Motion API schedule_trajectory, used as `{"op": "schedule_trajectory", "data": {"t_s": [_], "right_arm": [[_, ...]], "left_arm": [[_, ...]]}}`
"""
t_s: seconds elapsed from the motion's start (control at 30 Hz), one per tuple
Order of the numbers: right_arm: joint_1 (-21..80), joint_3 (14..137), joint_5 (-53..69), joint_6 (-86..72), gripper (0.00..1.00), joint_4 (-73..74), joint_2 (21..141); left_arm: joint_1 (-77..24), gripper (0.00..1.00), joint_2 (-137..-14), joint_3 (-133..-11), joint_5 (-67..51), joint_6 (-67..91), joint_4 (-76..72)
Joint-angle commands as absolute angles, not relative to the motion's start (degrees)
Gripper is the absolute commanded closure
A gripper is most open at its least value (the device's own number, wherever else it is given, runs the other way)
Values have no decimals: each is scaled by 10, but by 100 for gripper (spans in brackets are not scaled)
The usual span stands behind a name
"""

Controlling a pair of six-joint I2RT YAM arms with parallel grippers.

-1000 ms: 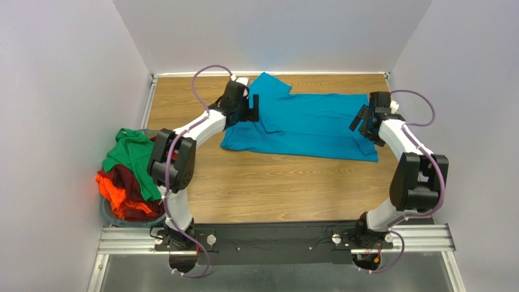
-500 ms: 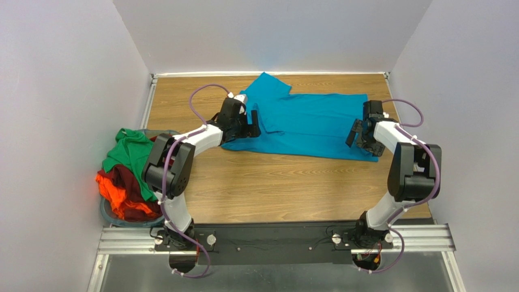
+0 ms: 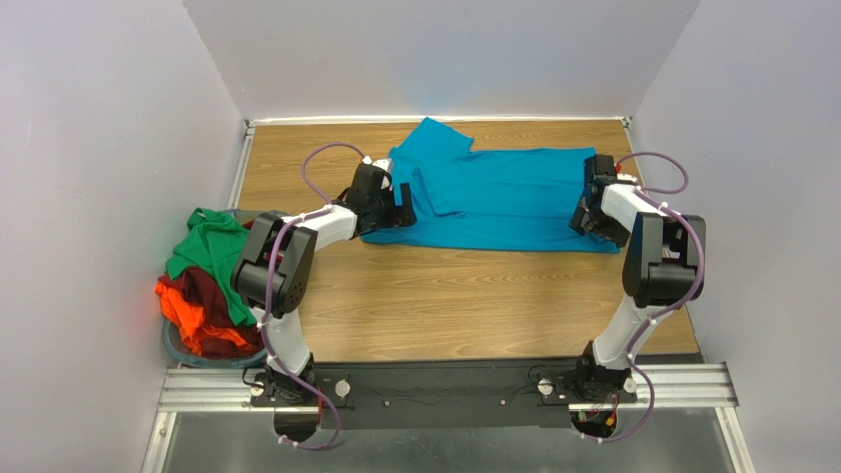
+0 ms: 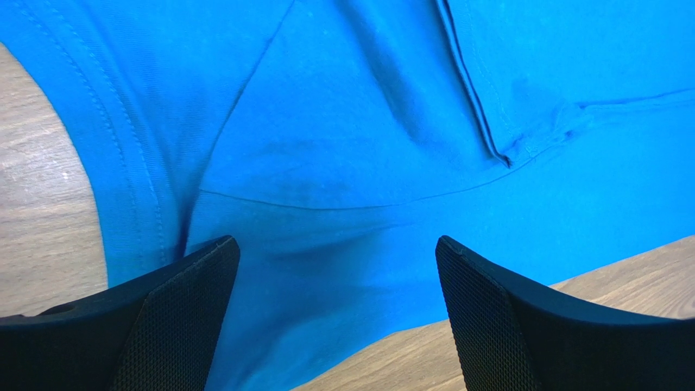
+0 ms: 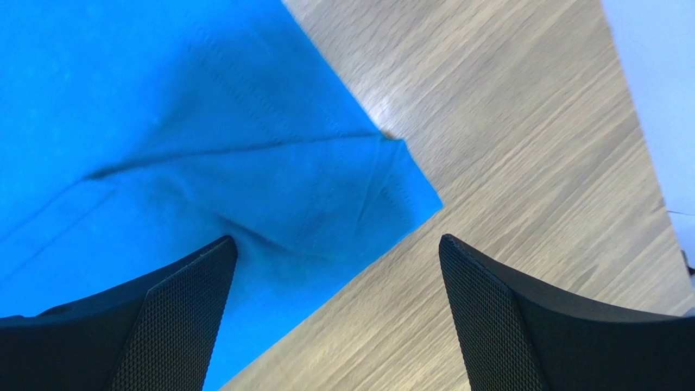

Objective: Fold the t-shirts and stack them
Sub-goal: Fold the tshirt

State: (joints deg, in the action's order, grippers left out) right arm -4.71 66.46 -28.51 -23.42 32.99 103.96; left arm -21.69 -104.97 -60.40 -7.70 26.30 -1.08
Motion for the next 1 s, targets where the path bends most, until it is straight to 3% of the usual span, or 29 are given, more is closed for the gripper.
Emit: {"op": "schedule_trajectory", "data": {"t_s": [0.0,0.4,0.7,0.83,0.97], "right_arm": [[-52,684,-354,-257,0,347,1068],[-52,717,-417,-239,0,349,1094],[-72,844,-484,-200,0,349,1160],[-72,854,-440,-192,0,350,1146],[-72,809,-285,-215,0,349,1064]], "left_arm": [[-200,2,-1071,-588,-71,259,3],[-181,2,-1082,-584,-64,251,14],[-181,2,-1064,-572,-65,250,15],[-181,2,-1054,-569,-61,250,18],[-181,2,-1043,-566,-65,253,17]]}}
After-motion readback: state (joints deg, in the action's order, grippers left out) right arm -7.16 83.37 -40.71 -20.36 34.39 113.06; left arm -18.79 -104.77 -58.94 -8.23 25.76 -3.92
